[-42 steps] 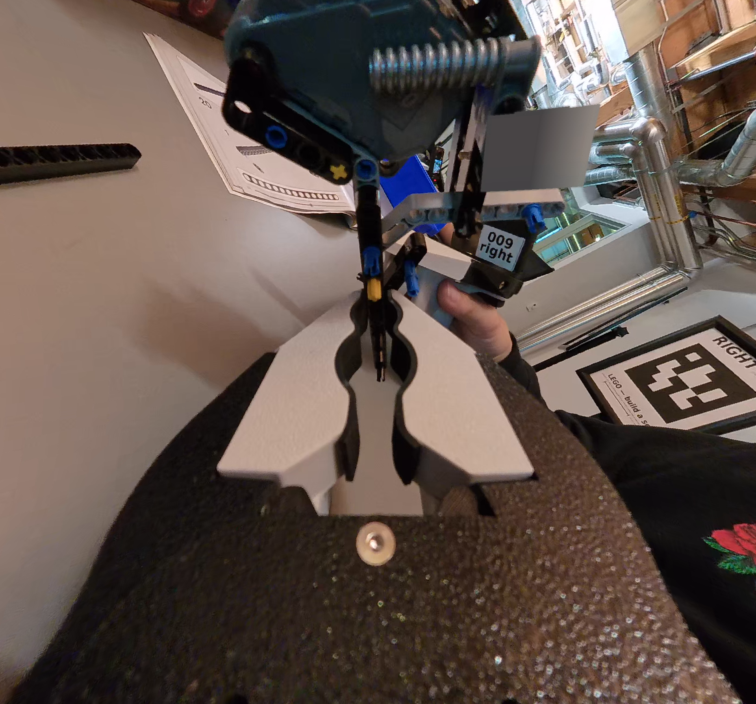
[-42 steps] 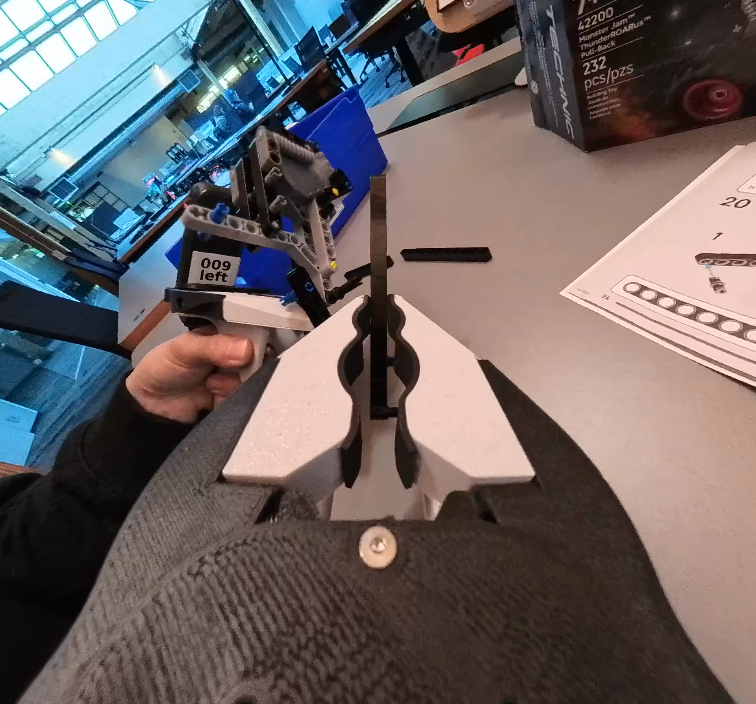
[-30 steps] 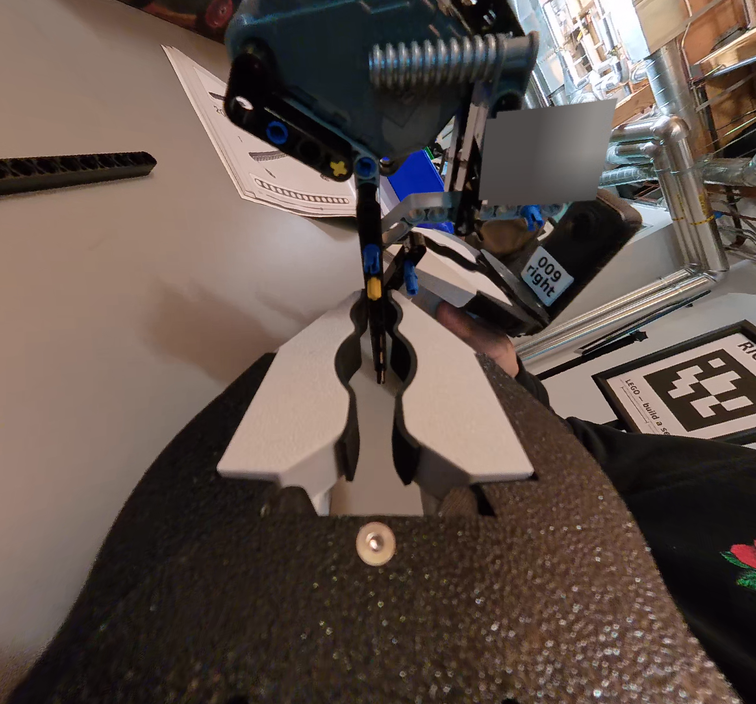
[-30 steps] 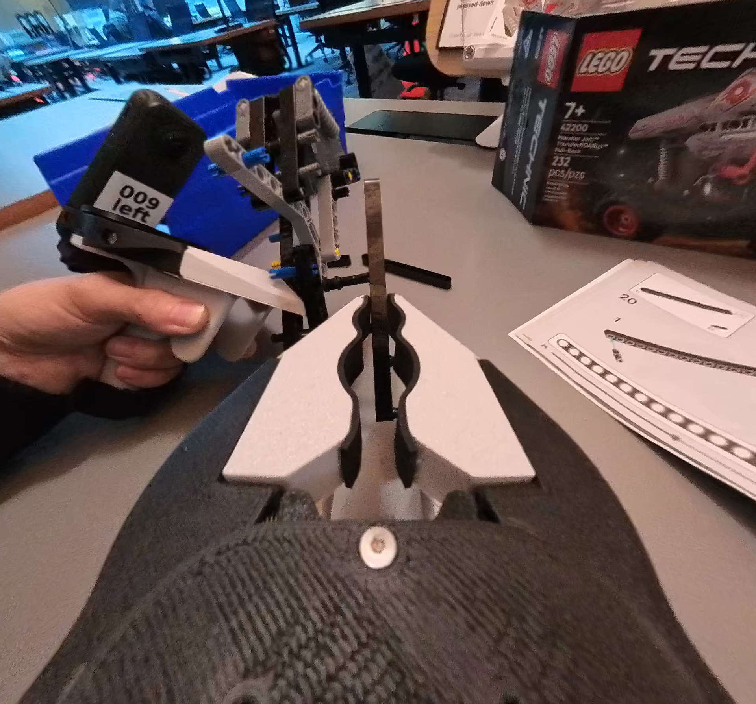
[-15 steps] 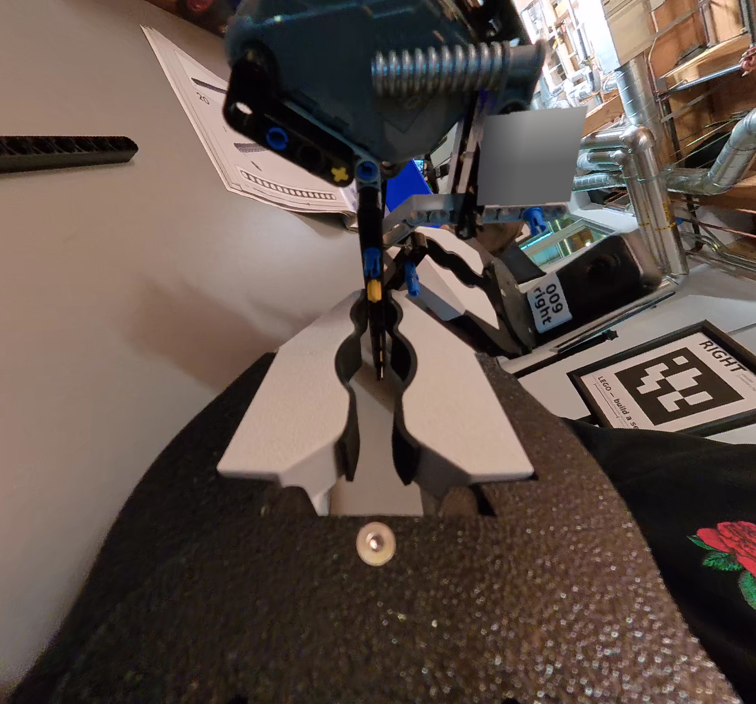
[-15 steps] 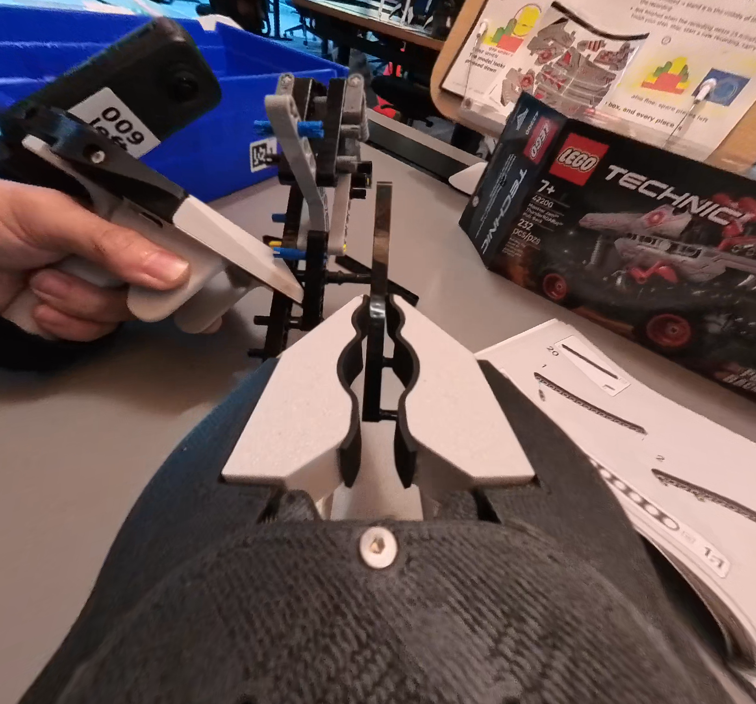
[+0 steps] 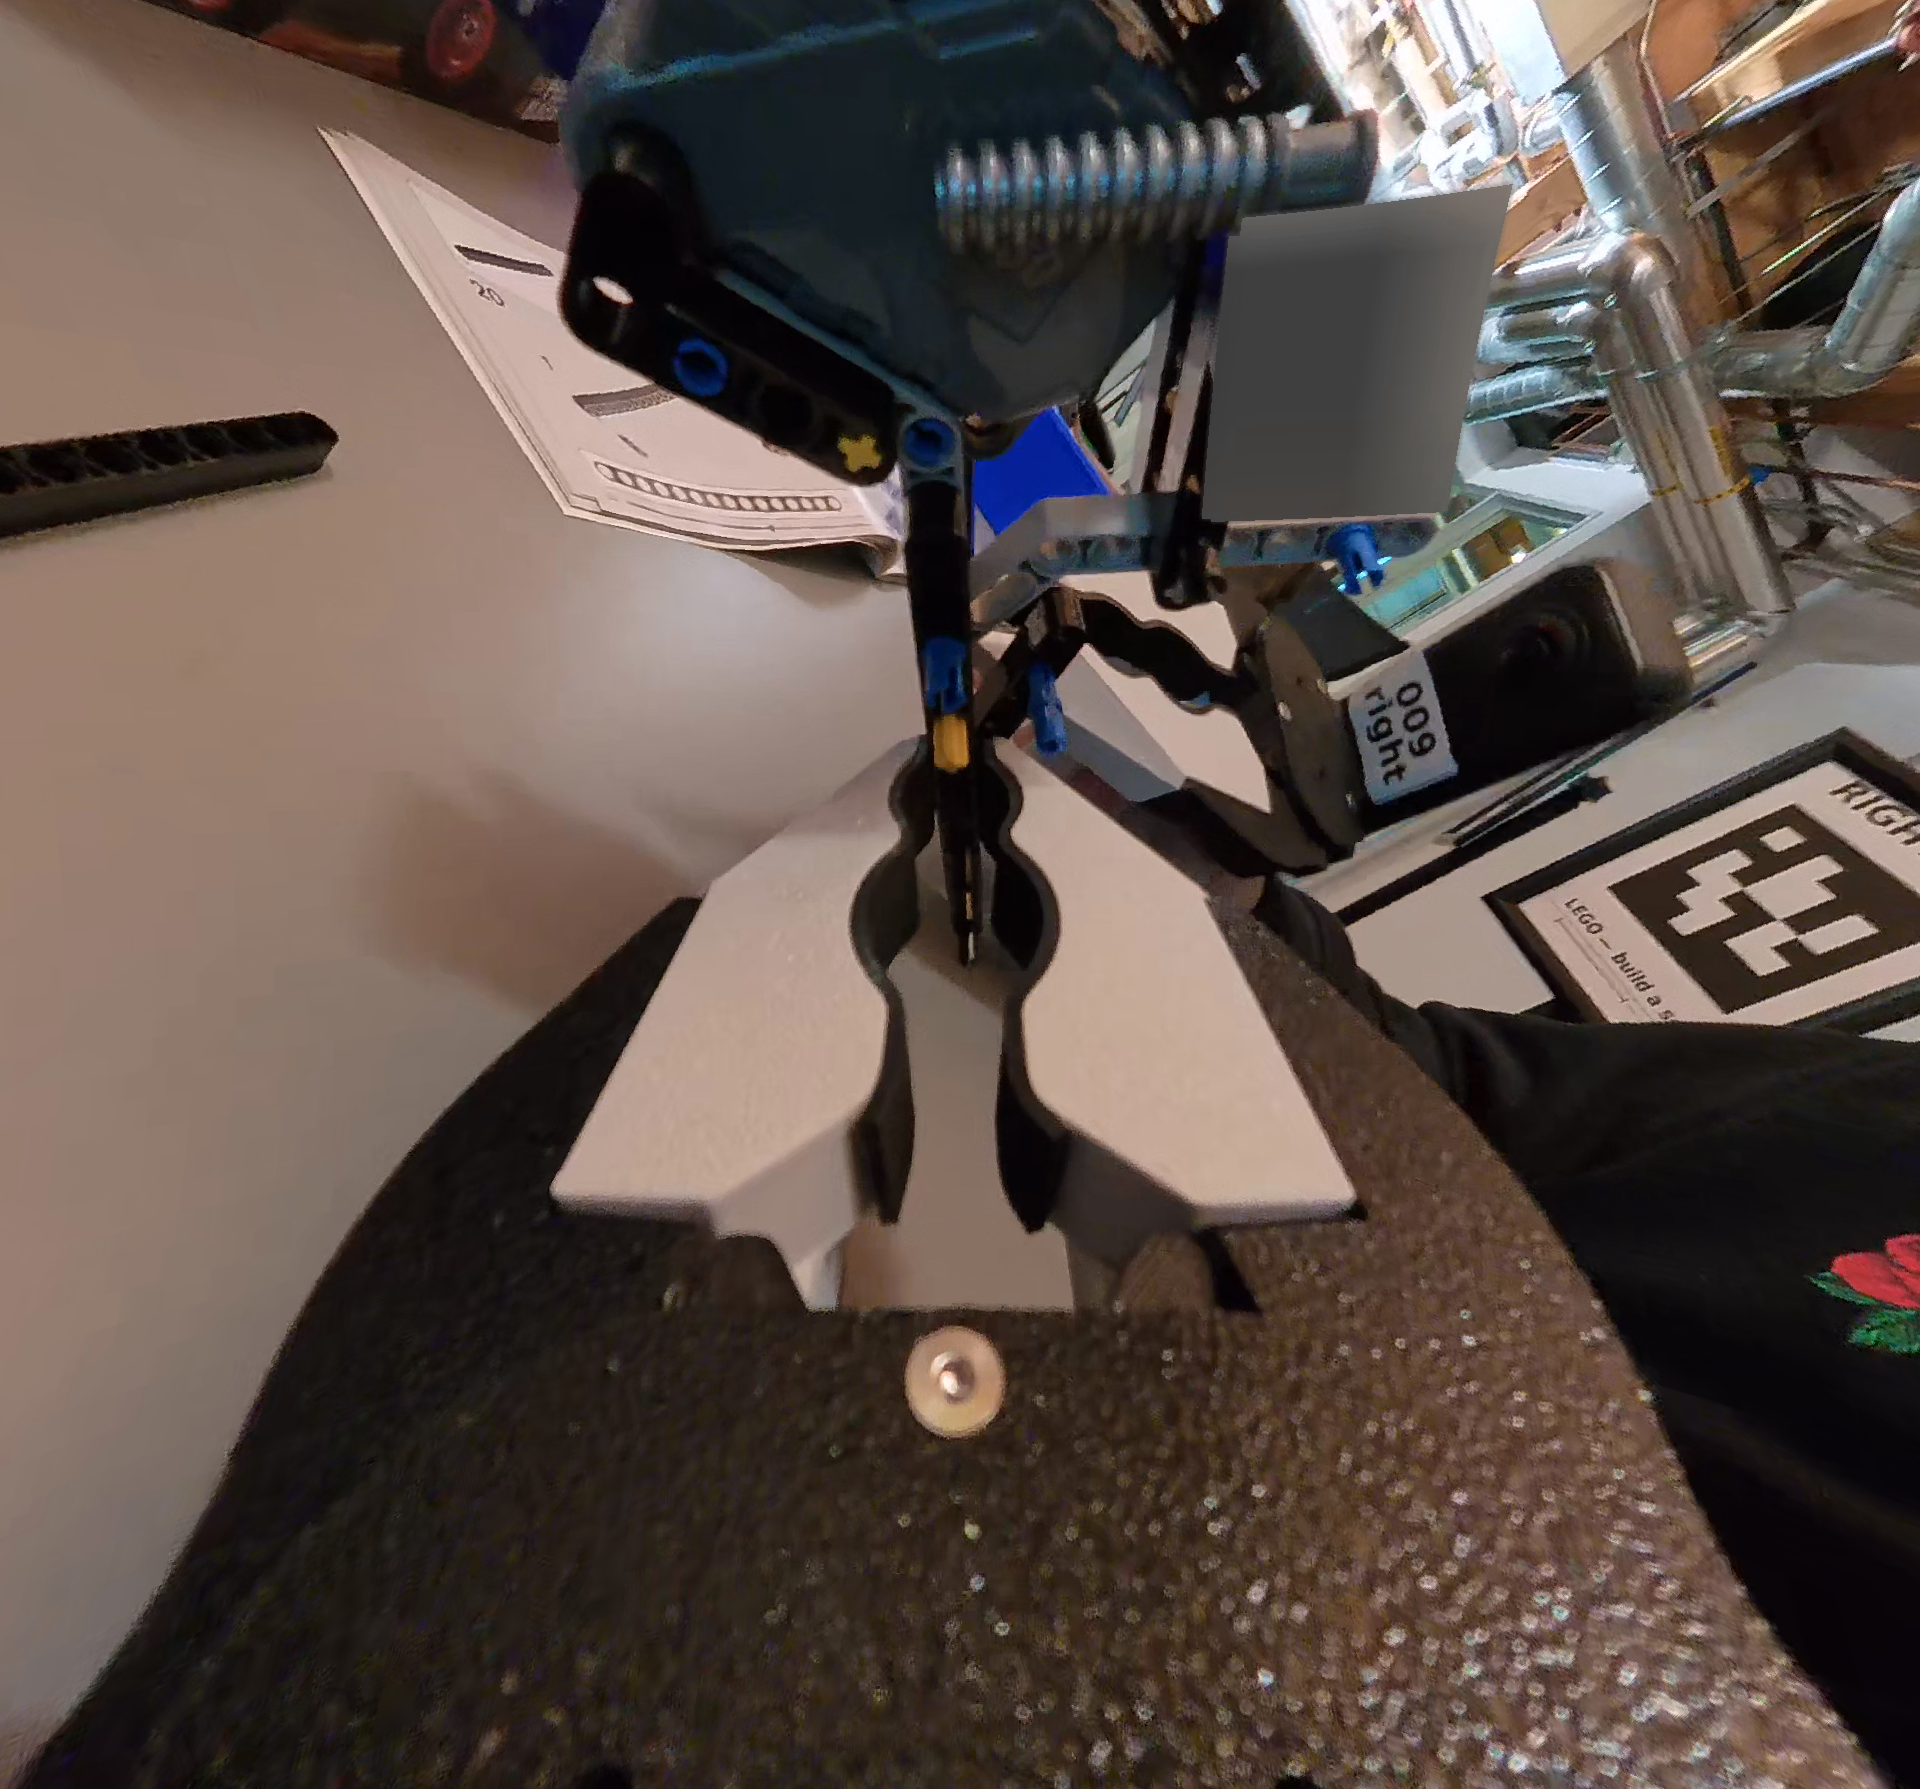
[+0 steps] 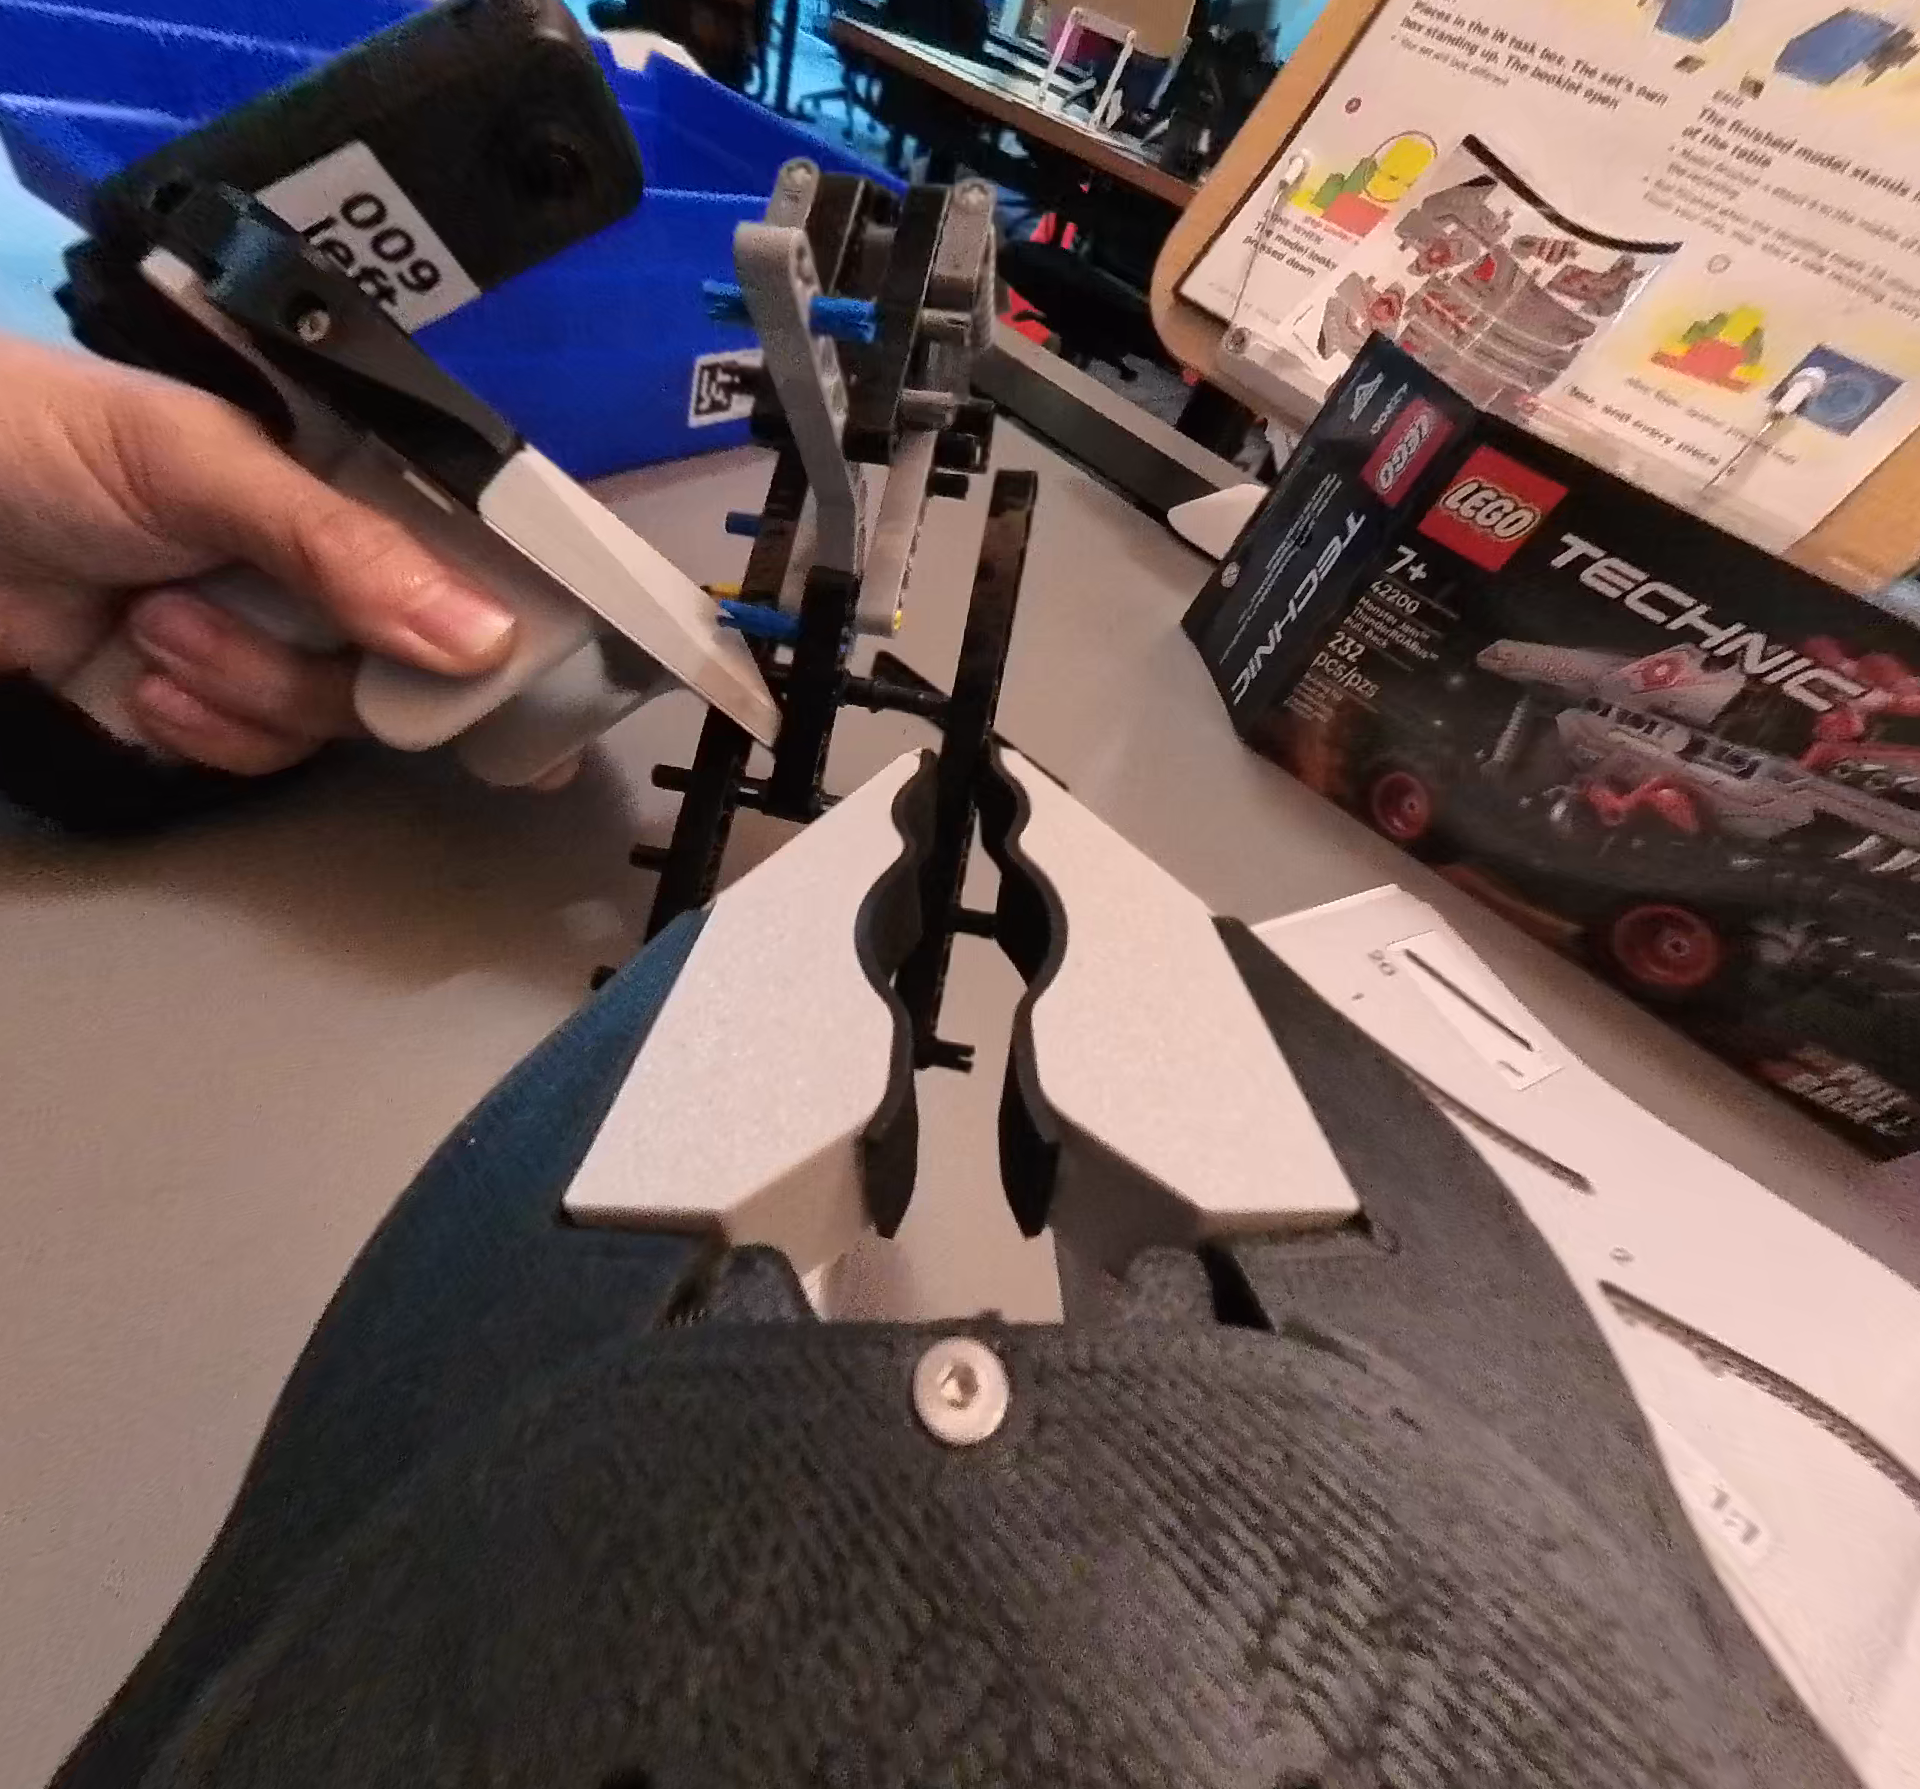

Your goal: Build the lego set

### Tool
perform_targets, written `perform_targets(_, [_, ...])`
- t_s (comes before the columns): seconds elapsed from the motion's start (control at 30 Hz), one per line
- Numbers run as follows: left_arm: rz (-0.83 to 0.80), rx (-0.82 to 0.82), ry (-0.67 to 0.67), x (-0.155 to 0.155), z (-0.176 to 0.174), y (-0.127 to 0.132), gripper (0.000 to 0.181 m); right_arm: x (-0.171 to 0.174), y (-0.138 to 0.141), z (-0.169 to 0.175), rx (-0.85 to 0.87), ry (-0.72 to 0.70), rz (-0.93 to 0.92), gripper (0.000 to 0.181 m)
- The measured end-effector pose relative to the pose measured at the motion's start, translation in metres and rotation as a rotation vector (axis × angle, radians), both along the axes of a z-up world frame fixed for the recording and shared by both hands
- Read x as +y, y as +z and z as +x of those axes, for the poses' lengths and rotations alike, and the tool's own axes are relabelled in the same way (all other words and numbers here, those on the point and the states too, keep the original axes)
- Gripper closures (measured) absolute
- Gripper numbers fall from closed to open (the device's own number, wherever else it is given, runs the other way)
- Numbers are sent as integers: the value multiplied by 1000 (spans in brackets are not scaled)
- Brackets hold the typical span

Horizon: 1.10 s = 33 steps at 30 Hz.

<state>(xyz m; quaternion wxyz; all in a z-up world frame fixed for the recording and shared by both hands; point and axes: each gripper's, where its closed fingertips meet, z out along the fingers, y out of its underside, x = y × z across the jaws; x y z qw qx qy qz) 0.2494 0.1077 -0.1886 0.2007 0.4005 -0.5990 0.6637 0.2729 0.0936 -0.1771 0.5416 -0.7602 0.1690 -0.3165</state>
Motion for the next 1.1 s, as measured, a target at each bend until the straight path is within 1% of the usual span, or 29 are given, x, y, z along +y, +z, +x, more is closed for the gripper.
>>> perform_targets(0.1, [32,-32,3,-1,0,0,176,-2,0,0,93,28,96,176])
perform_targets(0.2, [64,-41,9,-2,0,-3,176,-3,-4,0,98,26,66,176])
perform_targets(0.3, [67,-56,13,-2,1,-1,176,-3,-2,0,129,33,107,176])
perform_targets(0.33, [32,-33,10,-2,0,0,176,-3,1,0,106,31,112,176])
perform_targets(0.4, [-10,31,-2,-2,0,-2,176,-2,-2,0,10,0,0,176])
perform_targets(0.43, [-9,34,0,-2,0,-2,176,-1,-3,0,-28,-16,-34,176])
perform_targets(0.47, [-10,25,2,-1,0,-1,176,-1,-1,0,-33,-22,-19,176])
perform_targets(0.53, [-37,27,-6,-2,0,2,176,-1,3,0,38,-3,90,176])
perform_targets(0.57, [-55,32,-7,-2,0,3,177,-1,6,0,42,-3,129,176])
perform_targets(0.6, [-42,25,-2,-3,0,2,176,-2,6,0,13,-15,104,176])
perform_targets(0.67, [34,-2,12,-6,0,-4,176,-2,1,2,-44,-45,12,176])
perform_targets(0.7, [49,-18,17,-6,1,-4,176,-2,1,2,-40,-45,13,176])
perform_targets(0.77, [13,-17,2,-6,-1,0,176,-2,6,0,15,-6,98,176])
perform_targets(0.87, [-13,23,-24,-6,-3,-2,177,-1,3,-2,-56,18,-22,176])
perform_targets(0.97, [-35,28,-51,-6,-6,1,176,-2,6,-7,-45,84,-28,176])
perform_targets(1.07, [-24,28,-57,-8,-7,-1,177,-3,4,-7,-44,98,-38,176])
perform_targets(1.1, [-38,28,-67,-8,-8,1,176,-3,7,-8,-36,103,-6,176])
